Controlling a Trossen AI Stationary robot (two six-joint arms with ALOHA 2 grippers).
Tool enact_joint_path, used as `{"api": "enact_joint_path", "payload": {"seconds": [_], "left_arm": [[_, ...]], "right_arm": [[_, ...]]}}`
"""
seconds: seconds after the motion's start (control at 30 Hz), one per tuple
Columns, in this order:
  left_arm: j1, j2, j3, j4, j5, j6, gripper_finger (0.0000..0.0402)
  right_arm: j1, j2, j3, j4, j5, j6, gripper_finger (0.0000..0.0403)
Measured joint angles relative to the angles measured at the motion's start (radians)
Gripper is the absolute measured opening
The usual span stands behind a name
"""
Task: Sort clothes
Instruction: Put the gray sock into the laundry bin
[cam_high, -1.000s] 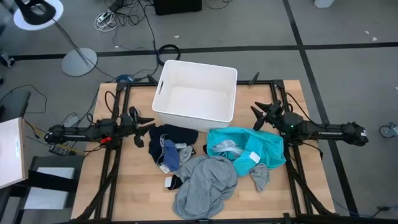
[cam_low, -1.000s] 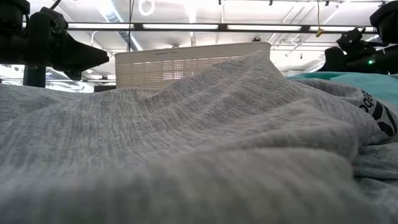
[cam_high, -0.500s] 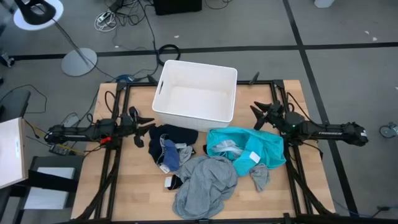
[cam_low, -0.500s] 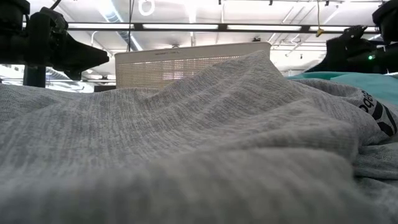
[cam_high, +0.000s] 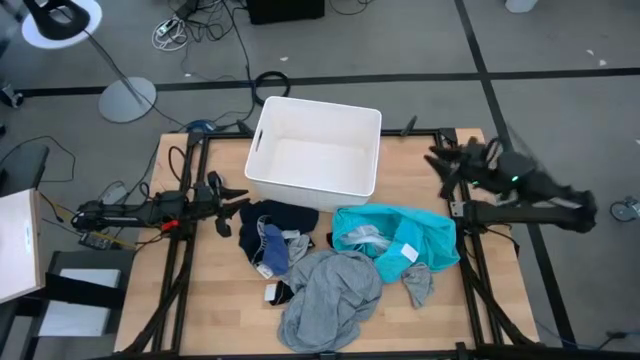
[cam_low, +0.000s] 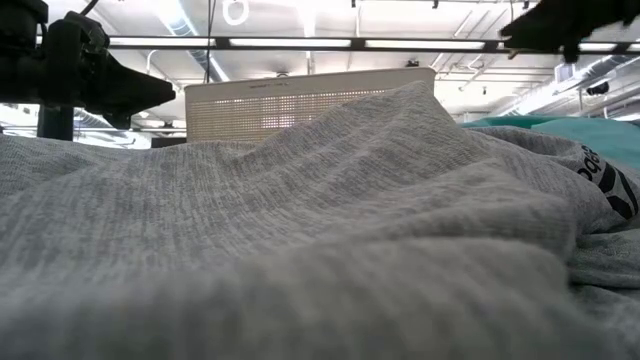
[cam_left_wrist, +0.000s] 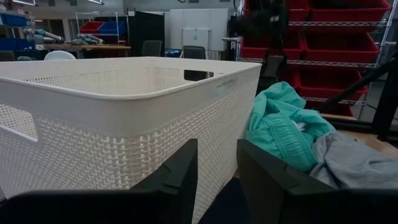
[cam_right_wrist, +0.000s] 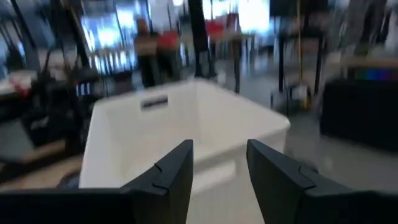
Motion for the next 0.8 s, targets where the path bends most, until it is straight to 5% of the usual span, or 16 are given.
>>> {"api": "enact_joint_path", "payload": {"seconds": [0.17, 0.33, 0.8], "left_arm": [[0.0, 0.0, 0.0, 0.0, 0.0, 0.0, 0.0117], [0.0, 0.0, 0.0, 0.0, 0.0, 0.0, 0.0117], [0.0, 0.0, 0.0, 0.0, 0.0, 0.0, 0.0117]], "right_arm": [[0.018, 0.186, 0.337, -0.47, -0.23, 0.227, 0.0151], [0.077, 0.368, 0.426, -0.678, -0.461, 0.34, 0.0151], [0.461, 0.702, 0.426, -0.806, -0.405, 0.524, 0.0151]]}}
